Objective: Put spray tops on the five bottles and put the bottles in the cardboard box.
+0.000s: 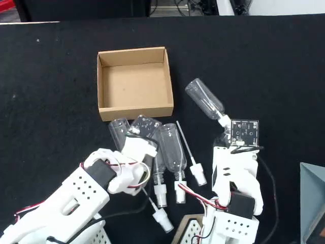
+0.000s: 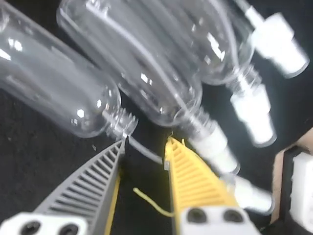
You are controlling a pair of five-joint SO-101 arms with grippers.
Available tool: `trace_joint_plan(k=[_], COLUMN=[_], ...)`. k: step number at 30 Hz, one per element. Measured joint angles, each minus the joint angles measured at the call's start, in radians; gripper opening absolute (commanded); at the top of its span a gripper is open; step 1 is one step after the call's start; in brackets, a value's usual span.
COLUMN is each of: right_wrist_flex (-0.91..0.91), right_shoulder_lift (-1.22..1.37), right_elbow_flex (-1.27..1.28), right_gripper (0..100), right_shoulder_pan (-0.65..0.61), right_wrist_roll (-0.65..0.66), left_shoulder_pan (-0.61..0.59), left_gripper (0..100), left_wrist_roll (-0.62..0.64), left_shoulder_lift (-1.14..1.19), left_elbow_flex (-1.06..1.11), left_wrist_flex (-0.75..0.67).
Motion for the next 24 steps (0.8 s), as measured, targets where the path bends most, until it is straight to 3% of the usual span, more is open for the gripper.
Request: trace_joint_plan(k=[10,24], right_wrist_flex=[-0.084,-0.126], right_shoulder_lift=[0.0,0.0], right_elbow_flex=[0.023,0.023], right_gripper=[6.8,6.8], right_shoulder_pan=[0.124,0.183], right_wrist_roll=[0.0,0.0], left_shoulder_pan=[0.005,0.005], left_gripper=[12,12], left_wrist_roll=[-0.072,-0.529], left_shoulder_lift=[0.0,0.0], left_elbow_flex=[0.0,-0.044], left_wrist_flex=[-0.031,-0.034])
